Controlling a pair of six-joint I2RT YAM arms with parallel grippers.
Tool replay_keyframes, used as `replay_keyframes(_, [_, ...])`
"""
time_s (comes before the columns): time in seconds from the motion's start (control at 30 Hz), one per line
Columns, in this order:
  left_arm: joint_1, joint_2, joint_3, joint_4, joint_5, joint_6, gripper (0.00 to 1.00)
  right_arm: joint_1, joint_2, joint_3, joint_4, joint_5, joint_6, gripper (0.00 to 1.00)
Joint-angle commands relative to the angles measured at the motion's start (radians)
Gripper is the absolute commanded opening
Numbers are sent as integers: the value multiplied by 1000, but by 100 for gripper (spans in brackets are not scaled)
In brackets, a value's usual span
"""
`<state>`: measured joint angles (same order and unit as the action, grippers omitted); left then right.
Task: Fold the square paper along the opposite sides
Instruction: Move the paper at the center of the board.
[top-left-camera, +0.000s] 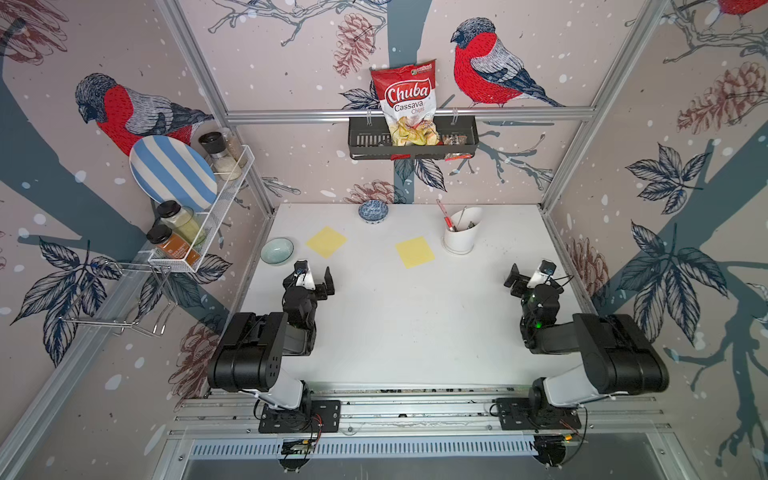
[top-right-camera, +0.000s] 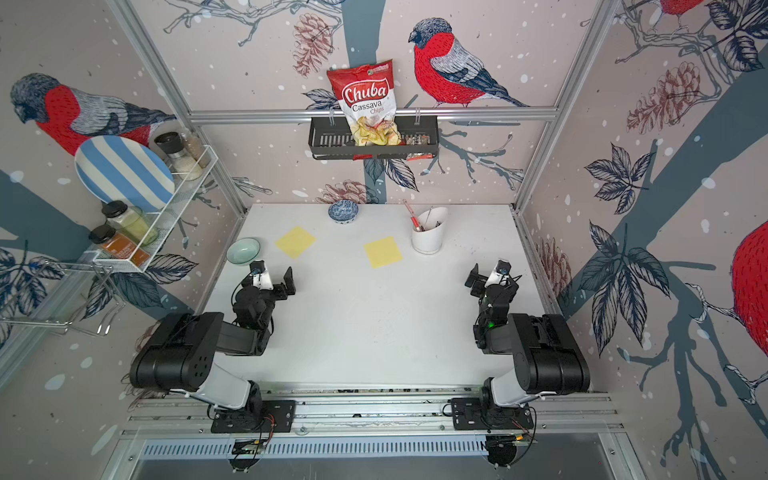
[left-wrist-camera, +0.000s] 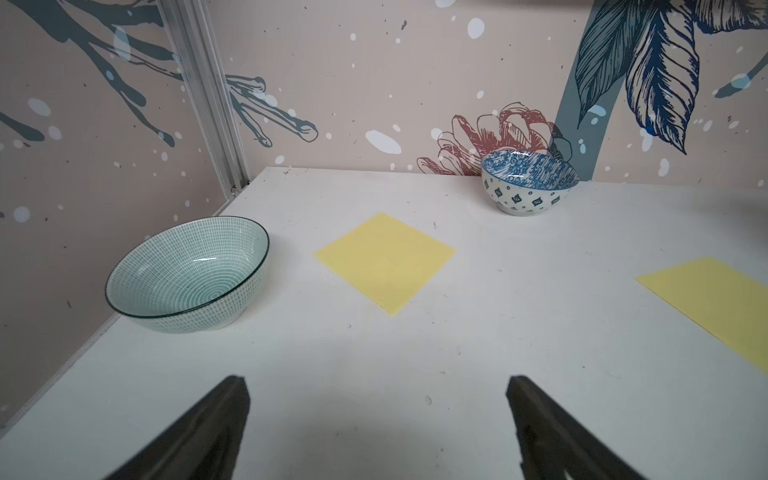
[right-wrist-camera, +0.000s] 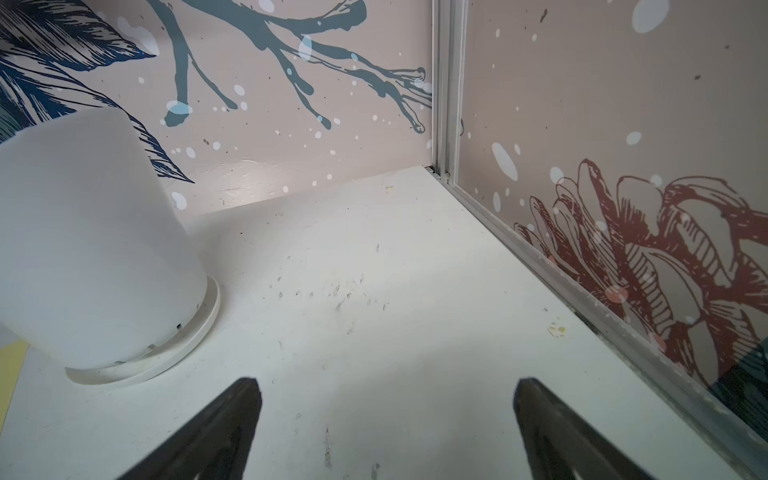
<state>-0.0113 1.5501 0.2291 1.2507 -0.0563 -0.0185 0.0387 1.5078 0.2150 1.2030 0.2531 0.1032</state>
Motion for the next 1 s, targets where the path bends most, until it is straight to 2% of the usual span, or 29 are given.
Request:
replay_keyframes(0.0, [2, 0, 4, 45, -8, 11, 99, 0, 2, 2, 43, 6, -13, 100])
replay_keyframes(0.67, [4, 0, 5, 45, -5, 9, 99, 0, 1, 1, 41, 6, -13, 100])
replay_keyframes(0.97, [5, 1, 6, 45, -5, 9, 99, -16, -1, 4, 34, -31, -8, 100])
